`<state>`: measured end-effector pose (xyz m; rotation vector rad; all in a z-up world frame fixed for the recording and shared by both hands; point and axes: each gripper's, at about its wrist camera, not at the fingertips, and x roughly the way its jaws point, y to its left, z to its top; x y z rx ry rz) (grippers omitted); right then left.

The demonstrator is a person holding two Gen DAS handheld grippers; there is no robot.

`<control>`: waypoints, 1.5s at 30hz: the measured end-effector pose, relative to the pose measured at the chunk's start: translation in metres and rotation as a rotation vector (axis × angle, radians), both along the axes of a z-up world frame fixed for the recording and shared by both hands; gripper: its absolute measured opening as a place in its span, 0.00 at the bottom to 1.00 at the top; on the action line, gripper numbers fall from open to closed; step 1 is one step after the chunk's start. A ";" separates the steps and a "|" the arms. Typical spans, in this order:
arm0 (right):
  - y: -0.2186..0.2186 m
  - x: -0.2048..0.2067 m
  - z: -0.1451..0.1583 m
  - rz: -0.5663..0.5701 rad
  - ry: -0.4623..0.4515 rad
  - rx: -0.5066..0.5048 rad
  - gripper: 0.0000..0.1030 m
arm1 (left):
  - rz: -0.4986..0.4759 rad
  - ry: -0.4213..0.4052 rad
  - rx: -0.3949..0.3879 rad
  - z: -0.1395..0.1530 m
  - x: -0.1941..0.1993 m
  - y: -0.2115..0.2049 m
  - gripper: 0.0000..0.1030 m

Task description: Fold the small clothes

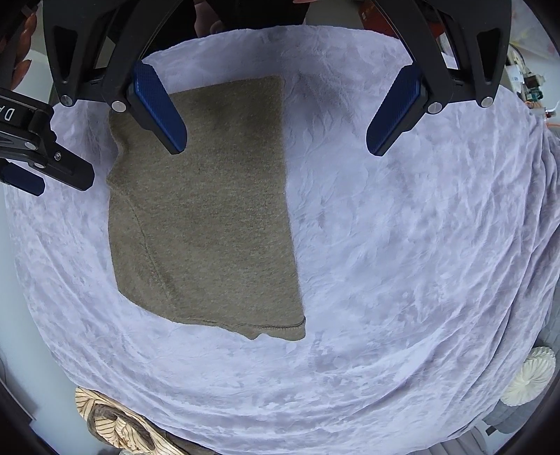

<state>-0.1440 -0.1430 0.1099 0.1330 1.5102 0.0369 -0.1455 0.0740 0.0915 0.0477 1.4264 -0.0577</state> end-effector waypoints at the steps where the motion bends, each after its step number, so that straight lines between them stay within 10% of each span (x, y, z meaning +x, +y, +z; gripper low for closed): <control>1: 0.000 0.000 0.000 0.000 0.000 0.000 1.00 | 0.001 -0.003 0.005 0.000 0.000 0.000 1.00; 45: 0.008 0.001 0.003 0.016 -0.010 -0.033 1.00 | 0.045 -0.029 0.031 0.000 0.000 0.010 1.00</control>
